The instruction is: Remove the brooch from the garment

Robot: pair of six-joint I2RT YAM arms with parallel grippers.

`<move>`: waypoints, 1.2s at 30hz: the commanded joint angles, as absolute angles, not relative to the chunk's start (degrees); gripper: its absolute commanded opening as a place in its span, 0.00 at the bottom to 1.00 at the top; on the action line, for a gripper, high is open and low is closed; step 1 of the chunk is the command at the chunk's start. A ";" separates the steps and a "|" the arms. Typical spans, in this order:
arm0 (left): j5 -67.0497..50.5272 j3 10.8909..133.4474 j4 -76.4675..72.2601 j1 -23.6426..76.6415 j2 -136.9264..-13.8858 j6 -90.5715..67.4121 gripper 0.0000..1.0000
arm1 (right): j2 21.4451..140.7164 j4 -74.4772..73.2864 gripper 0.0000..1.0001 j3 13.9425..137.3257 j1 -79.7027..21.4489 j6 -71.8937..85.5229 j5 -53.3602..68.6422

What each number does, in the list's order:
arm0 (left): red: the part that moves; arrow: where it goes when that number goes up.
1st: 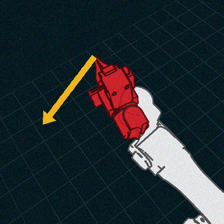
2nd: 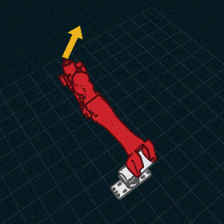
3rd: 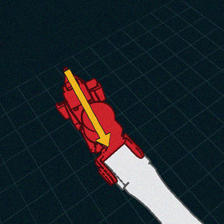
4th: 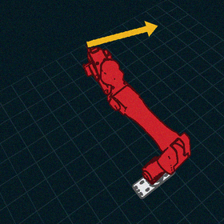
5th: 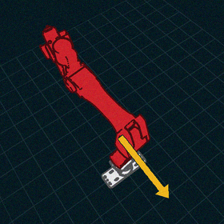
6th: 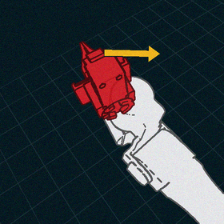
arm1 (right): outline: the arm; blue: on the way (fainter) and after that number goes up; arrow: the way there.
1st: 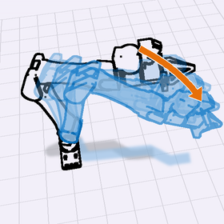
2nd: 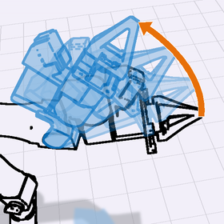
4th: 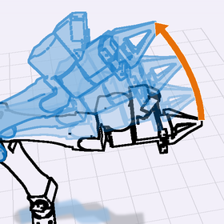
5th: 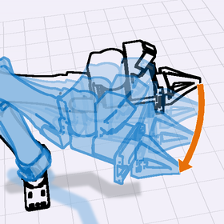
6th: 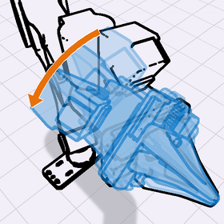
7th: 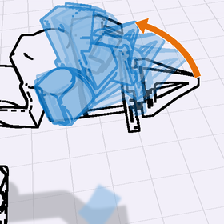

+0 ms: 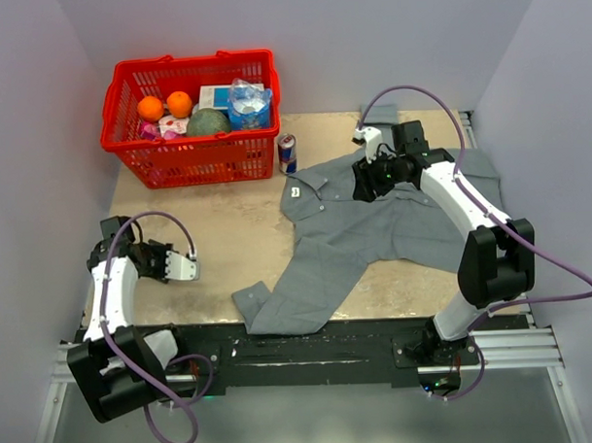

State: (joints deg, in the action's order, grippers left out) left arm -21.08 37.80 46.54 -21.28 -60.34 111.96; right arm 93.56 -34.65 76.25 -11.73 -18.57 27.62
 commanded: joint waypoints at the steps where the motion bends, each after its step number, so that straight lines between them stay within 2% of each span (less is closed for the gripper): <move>1: -22.24 38.23 44.03 -22.85 -63.10 115.92 0.00 | 90.70 -33.84 0.54 77.08 -12.04 -17.93 27.51; 9: -23.99 40.26 47.46 -30.14 -67.41 126.89 0.00 | 91.84 -31.91 0.54 77.34 -12.04 -16.70 26.37; 36: -32.61 40.69 44.65 -30.41 -66.36 135.52 0.00 | 91.05 -30.59 0.55 73.74 -12.04 -16.26 25.66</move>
State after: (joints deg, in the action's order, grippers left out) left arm -28.67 39.05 46.11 -30.00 -67.26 113.60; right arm 93.34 -32.14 73.87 -11.88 -16.91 26.26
